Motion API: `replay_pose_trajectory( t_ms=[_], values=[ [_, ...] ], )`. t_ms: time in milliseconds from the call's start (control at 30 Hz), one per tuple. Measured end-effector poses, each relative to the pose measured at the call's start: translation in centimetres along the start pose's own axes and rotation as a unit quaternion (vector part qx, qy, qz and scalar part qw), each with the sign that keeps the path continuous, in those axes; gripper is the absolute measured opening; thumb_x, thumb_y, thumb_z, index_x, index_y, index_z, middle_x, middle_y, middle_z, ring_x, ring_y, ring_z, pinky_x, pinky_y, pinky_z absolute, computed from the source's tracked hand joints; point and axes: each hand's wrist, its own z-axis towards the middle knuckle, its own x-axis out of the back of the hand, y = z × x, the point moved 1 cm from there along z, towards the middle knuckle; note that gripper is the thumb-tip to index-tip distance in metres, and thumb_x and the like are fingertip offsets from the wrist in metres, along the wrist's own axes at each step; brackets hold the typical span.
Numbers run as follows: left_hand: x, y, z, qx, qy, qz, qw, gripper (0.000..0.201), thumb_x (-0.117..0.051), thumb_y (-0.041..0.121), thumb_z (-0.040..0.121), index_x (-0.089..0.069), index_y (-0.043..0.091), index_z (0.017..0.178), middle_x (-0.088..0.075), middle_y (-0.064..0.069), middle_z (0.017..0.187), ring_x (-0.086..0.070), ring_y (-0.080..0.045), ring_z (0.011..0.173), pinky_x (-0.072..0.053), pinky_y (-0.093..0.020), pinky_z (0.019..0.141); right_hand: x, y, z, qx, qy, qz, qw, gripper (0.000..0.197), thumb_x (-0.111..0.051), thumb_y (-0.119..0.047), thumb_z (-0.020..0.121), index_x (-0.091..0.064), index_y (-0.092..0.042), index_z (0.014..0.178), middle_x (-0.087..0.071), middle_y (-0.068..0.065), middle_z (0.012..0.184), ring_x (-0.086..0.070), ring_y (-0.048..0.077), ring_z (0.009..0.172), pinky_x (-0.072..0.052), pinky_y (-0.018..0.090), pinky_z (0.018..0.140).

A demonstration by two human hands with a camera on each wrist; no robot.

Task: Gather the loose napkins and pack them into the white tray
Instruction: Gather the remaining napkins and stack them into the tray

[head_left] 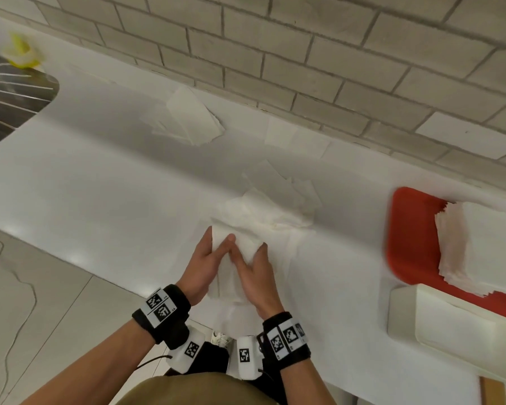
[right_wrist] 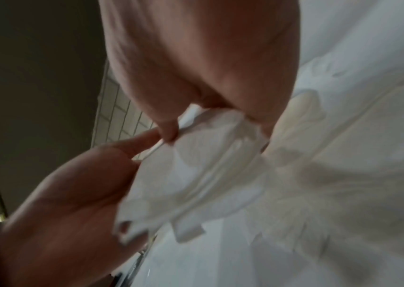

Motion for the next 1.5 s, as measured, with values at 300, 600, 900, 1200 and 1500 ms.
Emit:
replay_pose_trajectory(
  t_ms=[300, 600, 900, 1200, 1500],
  values=[
    [-9.8, 4.2, -0.8, -0.094, 0.029, 0.024, 0.995, 0.045, -0.089, 0.014, 0.086, -0.067, 0.02, 0.125, -0.078, -0.003, 0.117, -0.076, -0.022, 0.107, -0.064, -0.036, 0.083, 15.5, 0.3, -6.2, 0.018, -0.042, 0.026, 0.999, 0.047, -0.09, -0.031, 0.09, -0.069, -0.029, 0.132, -0.08, -0.013, 0.122, -0.076, 0.01, 0.114, -0.062, 0.036, 0.098],
    [-26.9, -0.1, -5.4, -0.158, -0.082, 0.217, 0.96, 0.041, -0.095, 0.023, 0.079, -0.069, 0.03, 0.11, -0.065, 0.007, 0.078, -0.058, 0.001, 0.061, -0.047, -0.012, 0.066, 36.7, 5.6, -13.9, 0.044, 0.354, 0.032, 0.934, 0.023, -0.085, -0.026, 0.094, -0.071, -0.036, 0.11, -0.082, -0.009, 0.098, -0.078, 0.019, 0.098, -0.061, 0.042, 0.089],
    [-39.5, -8.1, -4.8, -0.285, -0.137, 0.483, 0.817, 0.043, -0.073, 0.023, 0.095, -0.048, 0.021, 0.13, -0.069, -0.006, 0.103, -0.064, -0.031, 0.094, -0.049, -0.036, 0.079, 44.8, 11.9, -14.9, -0.016, 0.426, -0.326, 0.844, 0.038, -0.083, -0.024, 0.093, -0.052, -0.02, 0.115, -0.073, 0.02, 0.101, -0.07, 0.043, 0.093, -0.06, 0.05, 0.083],
    [-43.0, -8.9, -5.2, -0.413, -0.225, 0.62, 0.628, 0.026, -0.081, 0.013, 0.086, -0.067, 0.012, 0.108, -0.056, -0.008, 0.11, -0.055, -0.031, 0.101, -0.052, -0.046, 0.076, 45.1, 12.1, -13.9, 0.042, 0.351, -0.416, 0.838, 0.031, -0.088, -0.03, 0.087, -0.063, -0.022, 0.104, -0.06, 0.007, 0.108, -0.061, 0.03, 0.092, -0.056, 0.041, 0.074],
    [-38.0, -6.1, -3.9, -0.361, -0.176, 0.546, 0.735, 0.012, -0.059, 0.02, 0.101, -0.064, 0.024, 0.111, -0.065, 0.003, 0.108, -0.068, -0.029, 0.091, -0.059, -0.046, 0.071, 43.8, 8.6, -12.0, -0.021, 0.25, -0.426, 0.869, 0.025, -0.077, -0.032, 0.097, -0.064, -0.025, 0.117, -0.07, 0.002, 0.113, -0.068, 0.027, 0.105, -0.056, 0.039, 0.081]
  ],
)
